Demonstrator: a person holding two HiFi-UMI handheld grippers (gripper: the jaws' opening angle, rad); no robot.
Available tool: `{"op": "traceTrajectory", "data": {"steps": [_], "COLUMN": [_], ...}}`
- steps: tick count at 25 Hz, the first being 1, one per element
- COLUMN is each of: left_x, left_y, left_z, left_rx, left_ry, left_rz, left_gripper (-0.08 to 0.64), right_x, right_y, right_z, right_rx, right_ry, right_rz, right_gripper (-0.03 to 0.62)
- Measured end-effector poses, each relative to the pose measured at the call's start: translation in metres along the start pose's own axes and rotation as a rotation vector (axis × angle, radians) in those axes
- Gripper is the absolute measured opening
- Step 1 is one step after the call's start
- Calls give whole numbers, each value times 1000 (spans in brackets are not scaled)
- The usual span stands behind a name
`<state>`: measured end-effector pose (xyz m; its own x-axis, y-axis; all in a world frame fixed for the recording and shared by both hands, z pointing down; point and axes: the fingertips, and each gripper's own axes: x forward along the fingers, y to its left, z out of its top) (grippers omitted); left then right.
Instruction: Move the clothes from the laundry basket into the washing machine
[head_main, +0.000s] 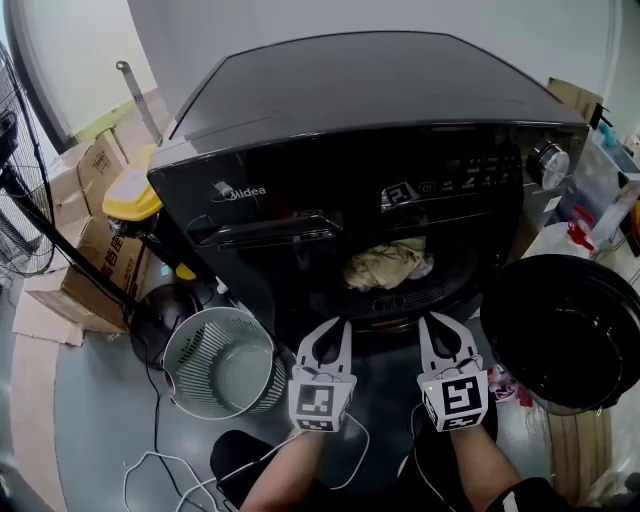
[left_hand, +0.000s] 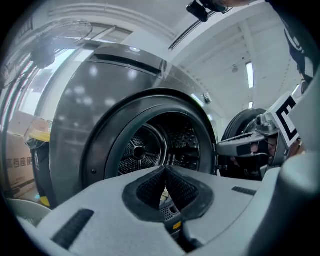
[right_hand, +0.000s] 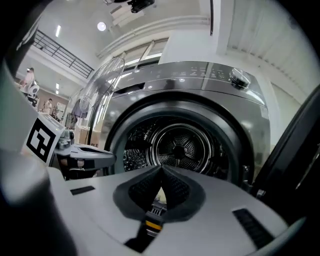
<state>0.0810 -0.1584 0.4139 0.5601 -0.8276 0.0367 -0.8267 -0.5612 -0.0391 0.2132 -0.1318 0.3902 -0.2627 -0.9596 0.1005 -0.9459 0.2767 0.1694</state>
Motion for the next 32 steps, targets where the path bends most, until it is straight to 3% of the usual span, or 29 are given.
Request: {"op": "traceTrajectory", "data": {"steps": [6,11,20,27,32], "left_x": [-8,-24,-64,-87,-93], "left_y": [9,10,-5,-14,-25], "left_z": [11,51,218,347,409], "left_rx": [1,-22,-134,-126,-109], "left_ry": [-5,48,98,166,148], "left_rz": [11,11,37,43,30], "left_gripper": [6,6,6,6,6], "right_x": [1,-8,-44,-81,-103], "right_y": [0,3,1,-16,-28], "right_z": [15,53,202,324,378], "right_rx": [-2,27,110,100,67], "right_ry": [-8,48,150,194,185], "right_rz": [-13,-5,57,89,89], "right_gripper": [11,11,11,9,9]}}
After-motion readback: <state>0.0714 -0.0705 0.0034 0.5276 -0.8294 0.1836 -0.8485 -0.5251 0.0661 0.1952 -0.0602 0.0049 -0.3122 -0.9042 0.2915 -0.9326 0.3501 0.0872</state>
